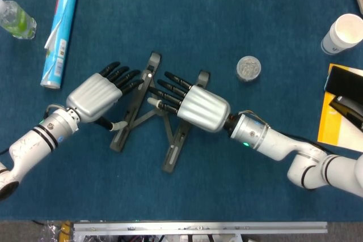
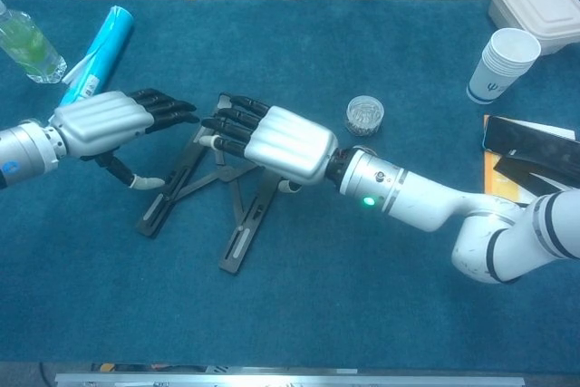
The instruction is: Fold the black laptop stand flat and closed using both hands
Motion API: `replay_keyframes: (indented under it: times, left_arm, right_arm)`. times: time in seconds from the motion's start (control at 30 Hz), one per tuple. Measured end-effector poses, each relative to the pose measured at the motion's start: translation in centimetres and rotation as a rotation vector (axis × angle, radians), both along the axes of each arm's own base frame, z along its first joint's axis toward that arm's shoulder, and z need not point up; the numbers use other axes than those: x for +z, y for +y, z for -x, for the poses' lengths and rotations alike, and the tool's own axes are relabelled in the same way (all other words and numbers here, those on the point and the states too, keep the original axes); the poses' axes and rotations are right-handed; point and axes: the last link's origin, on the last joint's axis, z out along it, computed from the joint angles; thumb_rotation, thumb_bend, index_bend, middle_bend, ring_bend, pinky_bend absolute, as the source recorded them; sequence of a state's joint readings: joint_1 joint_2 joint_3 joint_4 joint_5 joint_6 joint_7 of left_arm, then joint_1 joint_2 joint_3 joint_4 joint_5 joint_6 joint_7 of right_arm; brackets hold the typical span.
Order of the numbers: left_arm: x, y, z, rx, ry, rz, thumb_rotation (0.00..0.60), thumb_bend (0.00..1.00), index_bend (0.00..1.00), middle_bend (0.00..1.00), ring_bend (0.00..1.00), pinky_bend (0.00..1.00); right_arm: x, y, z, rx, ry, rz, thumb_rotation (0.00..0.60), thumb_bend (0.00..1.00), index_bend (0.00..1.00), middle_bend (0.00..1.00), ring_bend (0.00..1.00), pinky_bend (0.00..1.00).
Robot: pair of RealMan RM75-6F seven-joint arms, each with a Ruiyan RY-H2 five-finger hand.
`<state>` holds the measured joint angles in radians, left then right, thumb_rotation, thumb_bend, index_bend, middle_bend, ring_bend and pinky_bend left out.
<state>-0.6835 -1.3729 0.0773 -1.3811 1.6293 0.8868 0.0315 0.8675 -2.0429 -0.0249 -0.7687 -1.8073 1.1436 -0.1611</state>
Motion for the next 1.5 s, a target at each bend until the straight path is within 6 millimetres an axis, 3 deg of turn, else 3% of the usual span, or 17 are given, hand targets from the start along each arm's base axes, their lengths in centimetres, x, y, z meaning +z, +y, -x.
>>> replay_keyframes:
  times: [0.53, 0.6, 0.77, 0.83, 1.5]
  left_arm:
    - [-1.0, 0.2, -0.1, -0.007, 0.001, 0.005, 0.356, 0.22, 0.0, 0.0, 0.0, 0.0]
    - [-0.9, 0.3, 0.0, -0.009, 0.006, 0.003, 0.378, 0.22, 0.0, 0.0, 0.0, 0.0]
    - [-0.2, 0.6, 0.4, -0.018, 0.028, -0.016, 0.579, 0.22, 0.0, 0.0, 0.0, 0.0]
    - [-0.1, 0.6, 0.4, -0.02, 0.03, -0.019, 0.6, 0.22, 0.0, 0.0, 0.0, 0.0]
    - [-1.1, 0.2, -0.1, 0.007, 0.003, 0.025, 0.6, 0.22, 0.0, 0.0, 0.0, 0.0]
  right_arm:
    - [-0.4, 0.0, -0.3, 0.004, -0.006, -0.001, 0.6, 0.0, 0.0, 0.0, 0.0, 0.0]
    - [-0.4, -0.1, -0.3, 0.006, -0.006, -0.001, 0.6, 0.0, 0.0, 0.0, 0.0, 0.0]
    - [-0.2, -0.1, -0.5, 0.004, -0.015, 0.005, 0.6, 0.0, 0.0, 0.0, 0.0, 0.0]
    - [-0.1, -0.2, -0.6, 0.0, -0.023, 0.006, 0.6, 0.0, 0.0, 0.0, 0.0, 0.0]
    - [0.0, -0.7, -0.6, -0.025, -0.028, 0.005, 0.6, 0.0, 0.0, 0.0, 0.0, 0.0]
